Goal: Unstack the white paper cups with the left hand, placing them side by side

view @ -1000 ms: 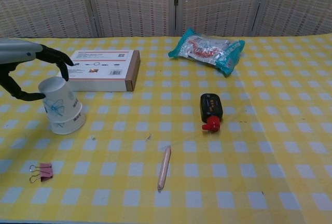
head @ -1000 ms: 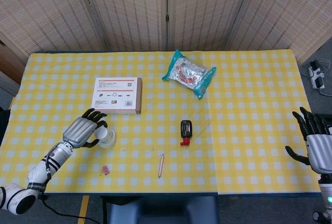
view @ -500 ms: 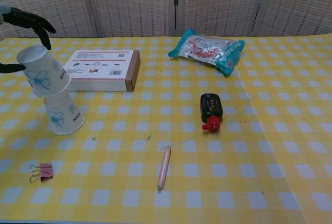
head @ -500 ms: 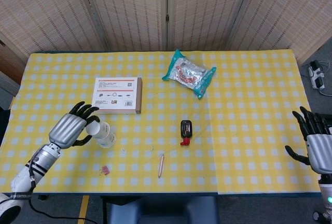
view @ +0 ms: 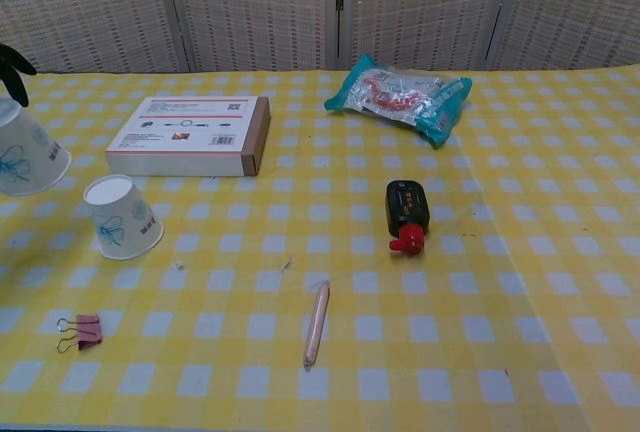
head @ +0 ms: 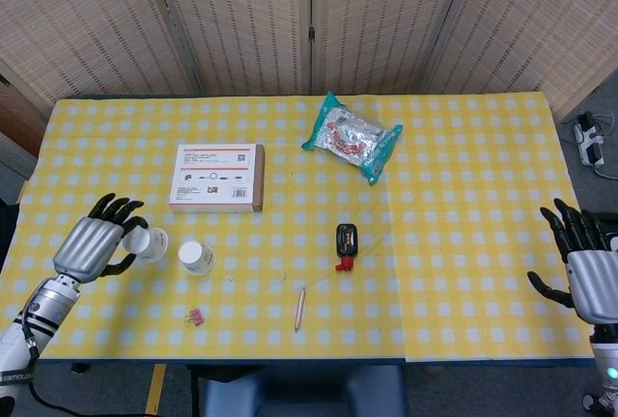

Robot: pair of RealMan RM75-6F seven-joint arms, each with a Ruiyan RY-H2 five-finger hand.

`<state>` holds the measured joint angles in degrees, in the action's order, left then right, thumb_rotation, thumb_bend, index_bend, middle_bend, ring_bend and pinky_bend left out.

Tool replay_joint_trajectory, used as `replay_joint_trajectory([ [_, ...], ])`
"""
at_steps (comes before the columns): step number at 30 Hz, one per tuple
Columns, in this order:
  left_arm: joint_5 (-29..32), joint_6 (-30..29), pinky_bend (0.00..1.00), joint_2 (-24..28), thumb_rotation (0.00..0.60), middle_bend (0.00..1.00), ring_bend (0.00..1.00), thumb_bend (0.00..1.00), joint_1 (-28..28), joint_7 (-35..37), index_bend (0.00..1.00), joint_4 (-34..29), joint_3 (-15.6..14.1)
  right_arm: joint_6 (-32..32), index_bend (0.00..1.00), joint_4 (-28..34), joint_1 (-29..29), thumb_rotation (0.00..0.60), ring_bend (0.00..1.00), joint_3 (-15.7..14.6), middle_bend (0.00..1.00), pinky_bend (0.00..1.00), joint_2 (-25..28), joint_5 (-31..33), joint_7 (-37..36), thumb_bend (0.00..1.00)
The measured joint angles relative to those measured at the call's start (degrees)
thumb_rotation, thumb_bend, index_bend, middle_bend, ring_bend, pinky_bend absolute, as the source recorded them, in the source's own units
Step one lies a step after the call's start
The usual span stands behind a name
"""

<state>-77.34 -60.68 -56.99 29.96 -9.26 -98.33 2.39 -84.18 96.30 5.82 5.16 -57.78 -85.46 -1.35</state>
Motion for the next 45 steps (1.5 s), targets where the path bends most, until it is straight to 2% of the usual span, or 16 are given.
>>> replay_joint_trajectory([
  [11, 2.14, 4.09, 0.04, -8.30, 0.600, 0.17, 0.12, 0.42, 0.42, 0.32, 0.43, 8.00, -0.74, -0.20, 0.00, 1.05, -0.19, 0.600, 0.04, -0.04, 0.00, 0.00, 0.18, 0.24, 1.02, 0.27],
  [22, 2.62, 5.36, 0.03, -11.94, 0.600, 0.17, 0.12, 0.42, 1.12, -1.48, 0.41, 10.99, -0.75, -0.25, 0.00, 1.04, -0.44, 0.600, 0.04, -0.09, 0.00, 0.00, 0.12, 0.63, 1.12, 0.27],
  [29, 4.23, 5.65, 0.01, -12.60, 0.600, 0.16, 0.10, 0.42, 0.94, -3.19, 0.28, 11.17, -0.76, -0.11, 0.00, 0.97, -0.41, 0.600, 0.04, -0.07, 0.00, 0.00, 0.07, 0.74, 1.08, 0.27],
  [35, 4.91, 5.44, 0.00, -12.48, 0.600, 0.09, 0.05, 0.42, 0.65, -3.87, 0.05, 10.39, -0.76, 0.06, 0.00, 0.86, -0.44, 0.600, 0.04, -0.01, 0.00, 0.00, 0.13, 1.06, 0.70, 0.27],
  [40, 5.02, 3.51, 0.00, -11.27, 0.600, 0.09, 0.05, 0.42, -0.18, -3.52, 0.04, 8.64, -0.36, 0.37, 0.00, 0.67, -0.42, 0.600, 0.04, -0.02, 0.00, 0.00, 0.07, 1.34, 0.41, 0.27],
  [45, 5.58, -1.43, 0.00, -10.18, 0.600, 0.09, 0.06, 0.42, -2.34, -1.85, 0.07, 7.44, 0.89, 1.84, 0.00, 0.30, -0.18, 0.600, 0.05, -0.17, 0.00, 0.00, 0.03, 2.19, 0.01, 0.27],
])
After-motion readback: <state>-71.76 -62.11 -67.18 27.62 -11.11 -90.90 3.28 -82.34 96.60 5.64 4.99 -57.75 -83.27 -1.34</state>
